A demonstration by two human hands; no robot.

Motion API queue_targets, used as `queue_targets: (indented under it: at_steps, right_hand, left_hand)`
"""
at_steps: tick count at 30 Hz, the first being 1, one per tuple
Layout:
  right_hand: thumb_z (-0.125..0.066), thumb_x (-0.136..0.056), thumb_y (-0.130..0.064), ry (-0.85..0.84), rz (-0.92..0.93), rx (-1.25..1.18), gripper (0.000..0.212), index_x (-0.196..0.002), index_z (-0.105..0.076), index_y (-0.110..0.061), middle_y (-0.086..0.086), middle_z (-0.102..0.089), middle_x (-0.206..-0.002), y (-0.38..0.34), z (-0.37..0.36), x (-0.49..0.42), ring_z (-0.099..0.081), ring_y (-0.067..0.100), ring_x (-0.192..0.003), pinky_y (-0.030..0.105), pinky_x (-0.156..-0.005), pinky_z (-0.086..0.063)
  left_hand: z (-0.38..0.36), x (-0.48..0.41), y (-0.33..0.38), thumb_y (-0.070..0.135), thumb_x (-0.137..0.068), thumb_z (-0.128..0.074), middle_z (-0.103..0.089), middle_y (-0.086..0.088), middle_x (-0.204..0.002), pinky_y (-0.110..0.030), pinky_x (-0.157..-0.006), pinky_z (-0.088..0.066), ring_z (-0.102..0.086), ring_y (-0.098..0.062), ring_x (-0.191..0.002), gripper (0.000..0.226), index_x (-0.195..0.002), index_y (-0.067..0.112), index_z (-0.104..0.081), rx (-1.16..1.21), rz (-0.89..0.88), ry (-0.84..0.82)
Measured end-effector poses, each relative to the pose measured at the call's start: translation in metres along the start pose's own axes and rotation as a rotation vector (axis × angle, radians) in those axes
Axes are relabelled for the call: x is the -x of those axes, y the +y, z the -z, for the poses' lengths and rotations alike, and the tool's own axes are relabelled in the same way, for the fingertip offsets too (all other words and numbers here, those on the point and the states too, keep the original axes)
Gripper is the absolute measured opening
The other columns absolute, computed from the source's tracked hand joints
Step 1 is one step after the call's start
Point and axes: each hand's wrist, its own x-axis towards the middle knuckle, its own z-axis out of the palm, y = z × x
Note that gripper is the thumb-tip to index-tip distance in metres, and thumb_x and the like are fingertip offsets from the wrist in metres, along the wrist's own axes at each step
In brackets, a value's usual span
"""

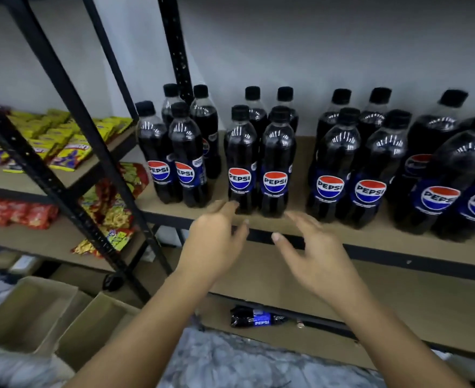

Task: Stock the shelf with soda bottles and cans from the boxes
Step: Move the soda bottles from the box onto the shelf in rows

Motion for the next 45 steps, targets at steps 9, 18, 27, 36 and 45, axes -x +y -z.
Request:
queue_targets:
  at_steps: [9, 18, 27, 36, 45]
  right_hand:
    - [-0.068, -0.093, -0.041, 0.252, -0.259, -0.158, 0.080, -0.158, -0.026, -0.022, -0.002, -0.047, -0.153, -0.004, -0.055, -0.059, -0.042, 0.015, -0.142, 0.040, -0.116, -0.040]
    - [-0.062, -0.098, -0.038, 0.318, -0.234, -0.029, 0.068, -0.157, -0.031, -0.023, -0.005, -0.049, -0.151, -0.026, -0.068, -0.039, -0.043, 0.011, -0.140, 0.032, -0.115, -0.039]
    - [-0.032, -0.106, -0.051, -0.056, -0.020, 0.231, 0.062, -0.161, -0.024, -0.024, -0.013, -0.021, -0.166, -0.091, -0.121, 0.001, 0.000, -0.008, -0.148, 0.012, -0.118, 0.009]
    - [-0.056, -0.101, -0.042, 0.133, -0.127, -0.104, 0.079, -0.162, -0.012, -0.017, -0.002, -0.019, -0.168, -0.121, -0.154, -0.076, -0.014, 0.011, -0.154, 0.019, -0.117, -0.011]
    - [-0.062, -0.099, -0.031, 0.251, -0.105, -0.119, 0.066, -0.155, -0.027, -0.024, -0.002, -0.056, -0.143, -0.114, -0.175, -0.115, -0.054, 0.016, -0.130, 0.031, -0.106, -0.045]
  left_hand:
    - [-0.031, -0.051, -0.033, 0.026, -0.088, -0.075, -0.063, -0.003, -0.129, -0.024, -0.087, -0.045, -0.062, -0.020, -0.114, 0.087, -0.156, 0.027, -0.021, 0.346, -0.017, 0.004]
    - [-0.019, -0.049, -0.057, 0.039, -0.093, -0.069, -0.054, 0.000, -0.146, -0.030, -0.100, -0.048, -0.056, -0.019, -0.127, 0.081, -0.158, 0.026, -0.023, 0.362, -0.147, -0.107]
    - [0.042, -0.001, -0.146, 0.044, -0.101, -0.054, -0.036, 0.000, -0.161, -0.030, -0.122, -0.025, -0.028, -0.015, -0.149, 0.063, -0.155, 0.017, -0.037, -0.065, -0.272, -0.286]
    - [0.052, -0.026, -0.173, 0.026, -0.093, -0.067, -0.037, 0.006, -0.158, -0.034, -0.108, -0.043, -0.043, -0.013, -0.137, 0.081, -0.159, 0.029, -0.019, 0.366, -0.039, 0.061]
    - [0.037, -0.061, -0.181, 0.015, -0.094, -0.067, -0.054, 0.005, -0.145, -0.042, -0.101, -0.051, -0.055, -0.018, -0.129, 0.078, -0.156, 0.032, -0.021, 0.410, 0.032, 0.100]
